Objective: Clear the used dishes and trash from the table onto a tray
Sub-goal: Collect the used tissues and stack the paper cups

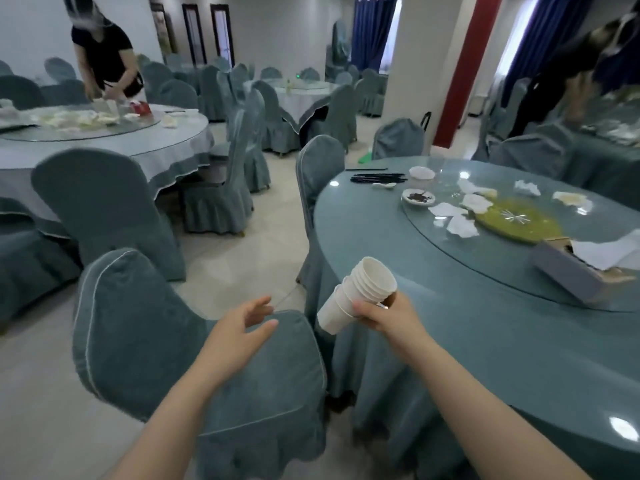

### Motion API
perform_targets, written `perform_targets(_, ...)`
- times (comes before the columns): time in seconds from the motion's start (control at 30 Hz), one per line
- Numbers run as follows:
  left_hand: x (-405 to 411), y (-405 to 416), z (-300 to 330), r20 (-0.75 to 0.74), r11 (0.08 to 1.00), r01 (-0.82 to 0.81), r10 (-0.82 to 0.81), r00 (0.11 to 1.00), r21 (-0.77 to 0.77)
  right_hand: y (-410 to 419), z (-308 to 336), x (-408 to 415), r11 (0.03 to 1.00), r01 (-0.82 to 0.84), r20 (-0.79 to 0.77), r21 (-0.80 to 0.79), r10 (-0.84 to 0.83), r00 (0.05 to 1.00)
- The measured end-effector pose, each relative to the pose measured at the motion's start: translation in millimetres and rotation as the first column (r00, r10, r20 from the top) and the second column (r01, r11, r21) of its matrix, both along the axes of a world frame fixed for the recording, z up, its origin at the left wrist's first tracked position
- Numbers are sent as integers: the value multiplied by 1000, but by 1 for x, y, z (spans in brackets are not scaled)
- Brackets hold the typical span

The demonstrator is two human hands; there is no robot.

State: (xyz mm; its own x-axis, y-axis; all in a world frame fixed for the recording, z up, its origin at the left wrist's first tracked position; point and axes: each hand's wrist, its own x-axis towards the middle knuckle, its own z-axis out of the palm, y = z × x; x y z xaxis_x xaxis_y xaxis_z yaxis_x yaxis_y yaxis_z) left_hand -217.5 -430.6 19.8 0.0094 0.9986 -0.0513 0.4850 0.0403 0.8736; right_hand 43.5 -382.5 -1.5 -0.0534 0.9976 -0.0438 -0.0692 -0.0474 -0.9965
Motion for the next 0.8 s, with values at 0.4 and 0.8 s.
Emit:
perform_targets(0.4, -7, 276, -7, 137, 993, 117, -119, 983, 21, 202, -4, 4, 965, 261, 29, -37, -260, 965)
perform_targets(0.8, 39, 467, -42, 175, 957, 277, -260, 950, -84, 322, -33, 65, 847, 522, 156, -96, -505, 849)
